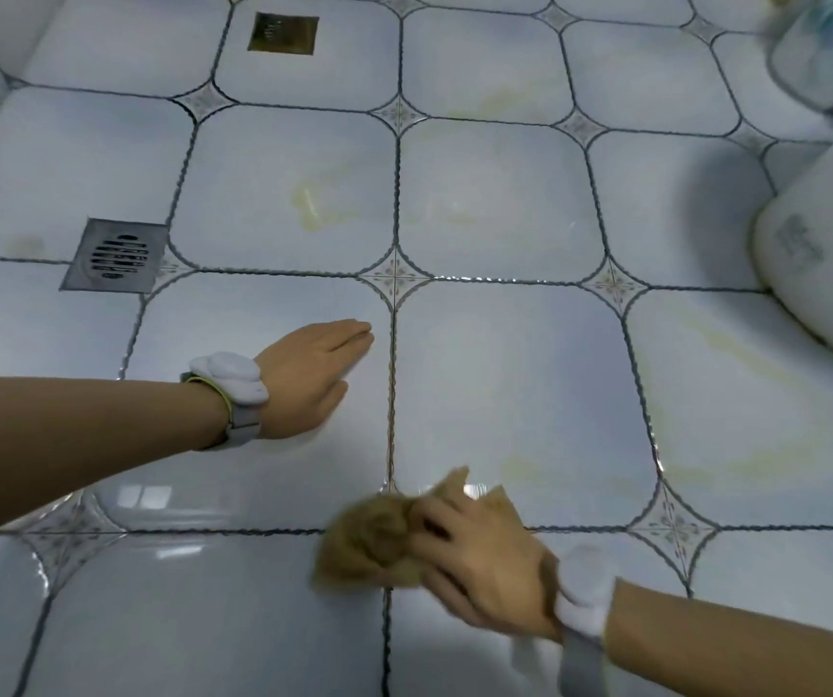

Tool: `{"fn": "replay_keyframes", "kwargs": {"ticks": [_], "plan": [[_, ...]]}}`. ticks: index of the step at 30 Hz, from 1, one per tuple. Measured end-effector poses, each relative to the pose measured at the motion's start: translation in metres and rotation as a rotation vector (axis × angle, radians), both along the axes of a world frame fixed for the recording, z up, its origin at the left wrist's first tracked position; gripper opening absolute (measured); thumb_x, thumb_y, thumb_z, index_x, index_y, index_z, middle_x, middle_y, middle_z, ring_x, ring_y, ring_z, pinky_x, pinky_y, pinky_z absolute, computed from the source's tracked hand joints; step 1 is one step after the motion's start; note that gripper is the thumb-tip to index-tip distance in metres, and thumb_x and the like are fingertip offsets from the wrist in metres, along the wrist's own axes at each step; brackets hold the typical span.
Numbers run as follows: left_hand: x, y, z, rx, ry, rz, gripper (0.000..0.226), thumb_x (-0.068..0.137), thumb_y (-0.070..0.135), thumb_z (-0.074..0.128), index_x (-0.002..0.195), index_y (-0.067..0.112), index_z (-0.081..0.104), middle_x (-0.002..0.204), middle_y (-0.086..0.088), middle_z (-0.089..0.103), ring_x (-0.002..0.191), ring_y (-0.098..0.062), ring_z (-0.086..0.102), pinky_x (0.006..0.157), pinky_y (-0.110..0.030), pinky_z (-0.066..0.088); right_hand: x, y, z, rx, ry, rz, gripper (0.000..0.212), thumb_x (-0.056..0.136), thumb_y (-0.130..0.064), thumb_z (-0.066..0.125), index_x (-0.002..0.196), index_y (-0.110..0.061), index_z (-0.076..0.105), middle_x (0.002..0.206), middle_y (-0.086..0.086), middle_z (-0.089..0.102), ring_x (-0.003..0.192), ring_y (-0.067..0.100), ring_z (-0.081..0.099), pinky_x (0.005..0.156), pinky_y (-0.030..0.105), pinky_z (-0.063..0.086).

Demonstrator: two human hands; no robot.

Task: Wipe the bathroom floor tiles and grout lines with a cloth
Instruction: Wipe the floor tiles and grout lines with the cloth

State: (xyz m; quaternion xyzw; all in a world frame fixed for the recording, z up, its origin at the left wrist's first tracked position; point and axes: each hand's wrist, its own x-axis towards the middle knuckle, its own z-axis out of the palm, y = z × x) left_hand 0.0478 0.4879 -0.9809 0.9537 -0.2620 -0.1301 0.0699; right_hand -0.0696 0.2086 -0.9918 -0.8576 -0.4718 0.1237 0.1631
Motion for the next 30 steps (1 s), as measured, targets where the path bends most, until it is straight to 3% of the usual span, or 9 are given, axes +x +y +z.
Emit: {"fn": "replay_keyframes", "kwargs": {"ticks": [4, 6, 9, 12, 14, 20, 23, 25, 30], "plan": [[0.000, -0.005, -0.002, 0.007, -0.010, -0.028, 0.061, 0.094, 0.020, 0.042, 0.150, 0.009, 0.020, 0.159, -0.007, 0.015, 0.146, -0.022, 0.017, 0.120, -0.032, 0.012, 0.046, -0.035, -0.001, 0.051, 0.027, 0.070, 0.019, 0.097, -0.028, 0.050, 0.105, -0.015, 0.061, 0.113, 0.008, 0.054, 0.098, 0.030, 0.052, 0.065, 0.042, 0.050], [0.001, -0.007, -0.002, 0.005, -0.013, -0.027, 0.061, 0.093, 0.019, 0.043, 0.150, 0.008, 0.021, 0.159, -0.008, 0.017, 0.145, -0.022, 0.018, 0.119, -0.033, 0.013, 0.105, -0.035, 0.001, 0.093, -0.014, -0.199, 0.014, 0.089, -0.018, 0.062, 0.103, -0.014, 0.063, 0.104, 0.010, 0.057, 0.088, 0.031, 0.056, 0.074, 0.034, 0.044], [0.004, -0.012, -0.002, 0.001, -0.010, -0.007, 0.061, 0.094, 0.019, 0.043, 0.150, 0.007, 0.021, 0.158, -0.009, 0.018, 0.145, -0.023, 0.019, 0.119, -0.032, 0.013, 0.177, -0.032, 0.000, 0.111, -0.101, -0.706, 0.013, 0.084, -0.017, 0.063, 0.097, -0.016, 0.064, 0.095, 0.004, 0.054, 0.084, 0.031, 0.057, 0.068, 0.030, 0.033], [0.008, -0.018, 0.002, -0.012, -0.015, -0.003, 0.062, 0.093, 0.021, 0.047, 0.148, 0.005, 0.024, 0.157, -0.010, 0.022, 0.143, -0.025, 0.023, 0.117, -0.033, 0.016, 0.182, -0.019, -0.004, 0.094, -0.106, -0.973, 0.017, 0.083, -0.021, 0.059, 0.099, -0.018, 0.065, 0.099, 0.003, 0.053, 0.088, 0.035, 0.055, 0.072, 0.038, 0.046], [0.009, -0.024, 0.003, -0.034, -0.029, 0.010, 0.063, 0.092, 0.022, 0.050, 0.147, 0.005, 0.026, 0.155, -0.010, 0.025, 0.141, -0.025, 0.026, 0.116, -0.033, 0.019, 0.151, -0.014, -0.003, 0.112, -0.113, -0.949, 0.022, 0.082, -0.024, 0.058, 0.103, -0.025, 0.062, 0.102, 0.000, 0.053, 0.089, 0.033, 0.053, 0.069, 0.044, 0.050], [0.008, -0.035, -0.005, -0.034, -0.020, -0.028, 0.064, 0.093, 0.024, 0.049, 0.149, 0.008, 0.024, 0.157, -0.006, 0.021, 0.144, -0.022, 0.023, 0.119, -0.032, 0.017, 0.030, -0.063, -0.005, 0.060, 0.049, -0.202, 0.020, 0.093, -0.031, 0.052, 0.109, -0.023, 0.061, 0.116, 0.001, 0.053, 0.101, 0.024, 0.051, 0.069, 0.045, 0.048], [0.008, -0.044, -0.008, -0.051, -0.016, -0.086, 0.061, 0.093, 0.023, 0.049, 0.148, 0.006, 0.027, 0.156, -0.008, 0.023, 0.143, -0.024, 0.024, 0.119, -0.034, 0.017, 0.044, -0.085, -0.004, 0.042, 0.103, -0.009, 0.021, 0.093, -0.026, 0.055, 0.110, -0.019, 0.066, 0.117, 0.000, 0.053, 0.102, 0.022, 0.053, 0.072, 0.041, 0.049], [0.009, -0.052, -0.009, -0.053, -0.016, -0.125, 0.062, 0.095, 0.026, 0.046, 0.149, 0.007, 0.023, 0.157, -0.007, 0.020, 0.145, -0.023, 0.021, 0.119, -0.032, 0.014, 0.082, -0.087, -0.006, 0.076, 0.056, -0.098, 0.020, 0.090, -0.025, 0.058, 0.107, -0.017, 0.066, 0.113, -0.001, 0.054, 0.094, 0.021, 0.056, 0.076, 0.038, 0.048], [0.012, -0.065, -0.014, -0.076, -0.022, -0.080, 0.068, 0.096, 0.039, 0.041, 0.152, 0.012, 0.011, 0.160, -0.002, 0.008, 0.147, -0.017, 0.008, 0.117, -0.024, 0.001, 0.200, -0.081, -0.011, 0.126, -0.138, -0.783, 0.020, 0.081, -0.025, 0.066, 0.099, -0.019, 0.070, 0.098, 0.002, 0.060, 0.086, 0.026, 0.061, 0.070, 0.025, 0.038]]}}
